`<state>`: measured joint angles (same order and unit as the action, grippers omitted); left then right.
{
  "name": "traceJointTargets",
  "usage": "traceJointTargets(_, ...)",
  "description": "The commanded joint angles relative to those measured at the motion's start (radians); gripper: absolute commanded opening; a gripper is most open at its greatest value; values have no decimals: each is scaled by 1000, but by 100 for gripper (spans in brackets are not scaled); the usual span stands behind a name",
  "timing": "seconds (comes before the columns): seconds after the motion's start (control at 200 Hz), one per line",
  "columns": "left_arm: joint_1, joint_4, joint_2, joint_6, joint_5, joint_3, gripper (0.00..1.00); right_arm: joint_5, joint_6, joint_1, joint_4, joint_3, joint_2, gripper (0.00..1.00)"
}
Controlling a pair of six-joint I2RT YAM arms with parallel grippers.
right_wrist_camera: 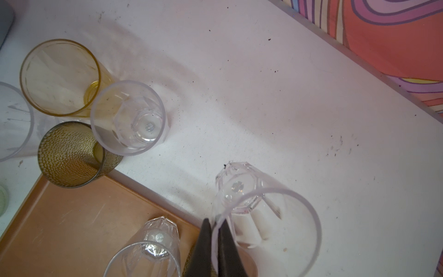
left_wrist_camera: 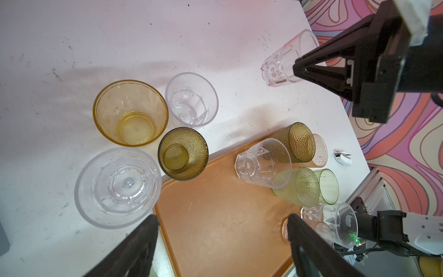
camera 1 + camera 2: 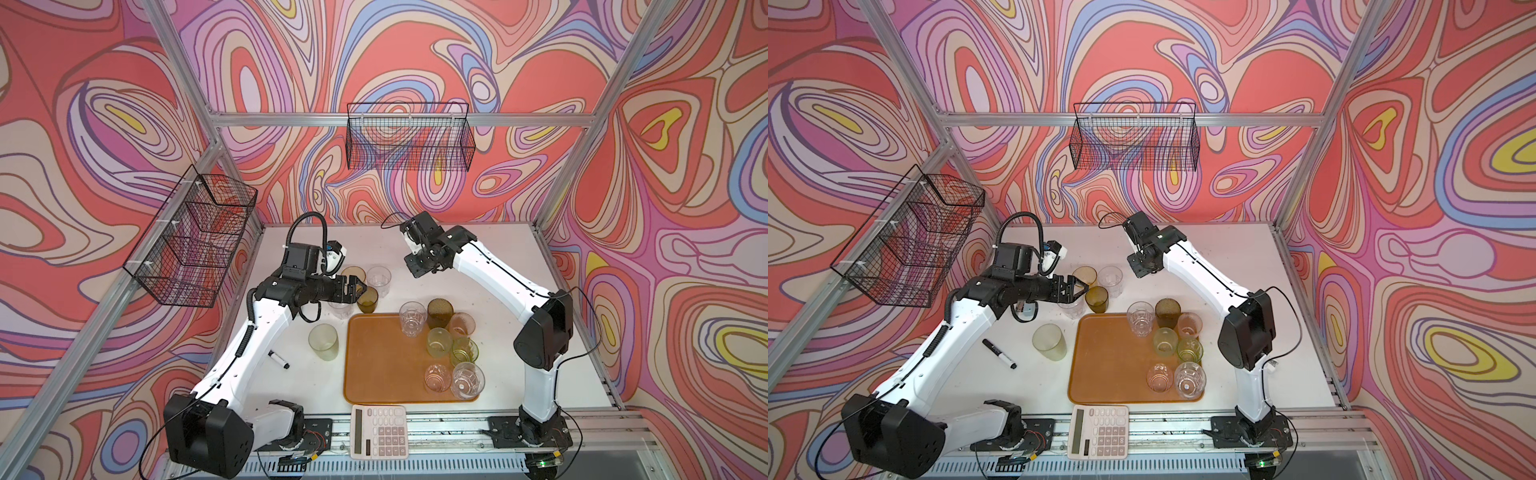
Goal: Place the glasses into the tray
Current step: 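Lift the clear cup with the right gripper and carry it toward the tray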
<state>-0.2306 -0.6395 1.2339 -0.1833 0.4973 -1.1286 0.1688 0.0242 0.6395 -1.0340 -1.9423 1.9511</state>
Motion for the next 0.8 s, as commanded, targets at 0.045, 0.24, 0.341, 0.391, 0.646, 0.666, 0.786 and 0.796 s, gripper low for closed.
traceJointTargets(0.045, -6, -11, -8, 16, 9, -3, 87, 35, 17, 14, -41, 14, -58, 0)
traceJointTargets(0.24, -6, -9, -13, 16, 10, -2, 87, 42, 37, 23, -64, 30, -88, 0)
traceJointTargets(0.341, -6, -11, -16, 16, 10, -3, 87, 52, 43, 34, -84, 35, -99, 0)
traceJointTargets(0.391, -6, -12, -16, 15, 10, -3, 87, 54, 46, 41, -90, 38, -107, 0)
traceJointTargets(0.646, -6, -11, -10, 17, 4, -3, 87, 84, 45, 77, -126, 65, -142, 0)
traceJointTargets(0.666, -7, -12, -8, 18, 4, -2, 87, 84, 45, 82, -126, 71, -147, 0)
traceJointTargets(0.786, -6, -12, -8, 16, 3, -4, 87, 89, 43, 103, -136, 92, -170, 0)
traceJointTargets(0.796, -6, -11, -7, 16, 3, -4, 87, 88, 43, 105, -138, 92, -171, 0)
